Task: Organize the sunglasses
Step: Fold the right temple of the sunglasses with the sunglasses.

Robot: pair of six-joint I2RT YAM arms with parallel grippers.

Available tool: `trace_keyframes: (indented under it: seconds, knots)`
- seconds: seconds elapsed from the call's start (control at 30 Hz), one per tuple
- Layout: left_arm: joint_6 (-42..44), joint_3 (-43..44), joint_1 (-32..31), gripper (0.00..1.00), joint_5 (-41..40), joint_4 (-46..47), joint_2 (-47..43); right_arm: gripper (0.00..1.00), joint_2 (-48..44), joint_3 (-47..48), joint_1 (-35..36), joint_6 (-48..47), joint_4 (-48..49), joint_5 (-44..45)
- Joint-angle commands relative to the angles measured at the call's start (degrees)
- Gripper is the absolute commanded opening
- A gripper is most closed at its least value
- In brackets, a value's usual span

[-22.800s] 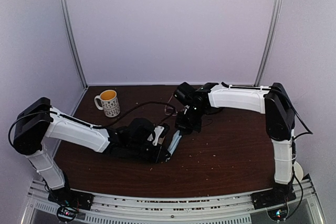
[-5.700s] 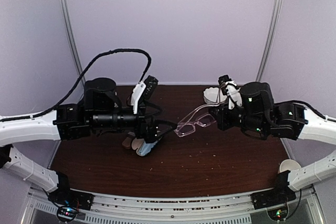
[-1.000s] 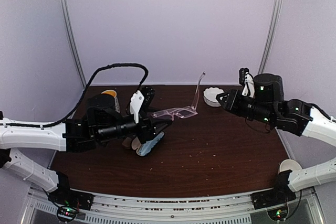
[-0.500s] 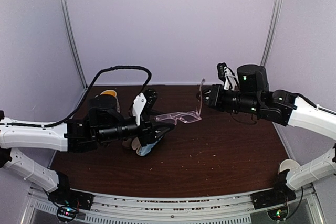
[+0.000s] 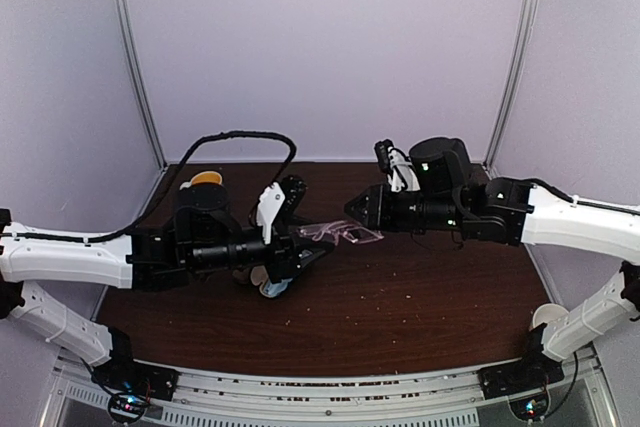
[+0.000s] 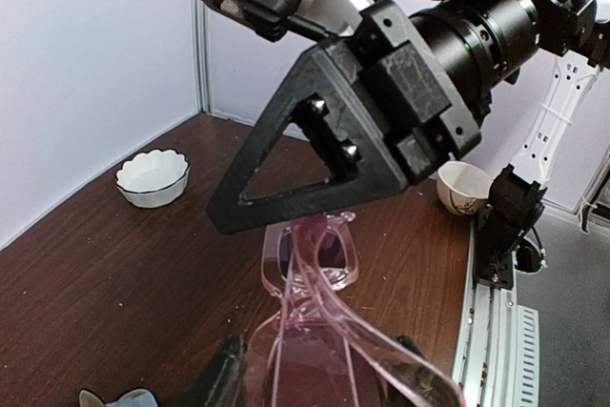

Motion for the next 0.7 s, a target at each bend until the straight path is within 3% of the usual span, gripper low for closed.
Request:
trace_keyframes:
  seconds: [0.0,0.13,0.3,0.4,0.57,0.67]
  knots:
    - [0.2,2.7,-0.3,0.28,1.1,2.9,-0.3,0.2,1.7,0.7,1.0,0.1,-1.7,0.4]
    - [1.8,2.5,-0.3,0.28,4.9,2.0,-0.9,0.2,0.6,1.9,1.1,-3.2,-4.8,1.4]
    - [8.0,1.5,-0.3,0.31,10.0,-1.8,-2.5,0.27,-5.4,4.2,-0.3,-15.3,-14.3,0.3]
    - [12.4,0.8,-0.3,0.31,13.9,-3.5,-4.0,0.35,-11.2,1.0,-3.3,-20.0,-14.8,-7.5]
    - [19.7,0.6,-0.3,0.3,21.4,-4.8,-5.9,0.57,-16.3,-2.5,-6.2,-23.4,-14.9,-20.2]
    - [24.1,2.1,-0.2,0.3,26.1,-7.7,-5.5,0.6,-15.8,-2.3,-6.3,-23.5,-15.9,-25.7]
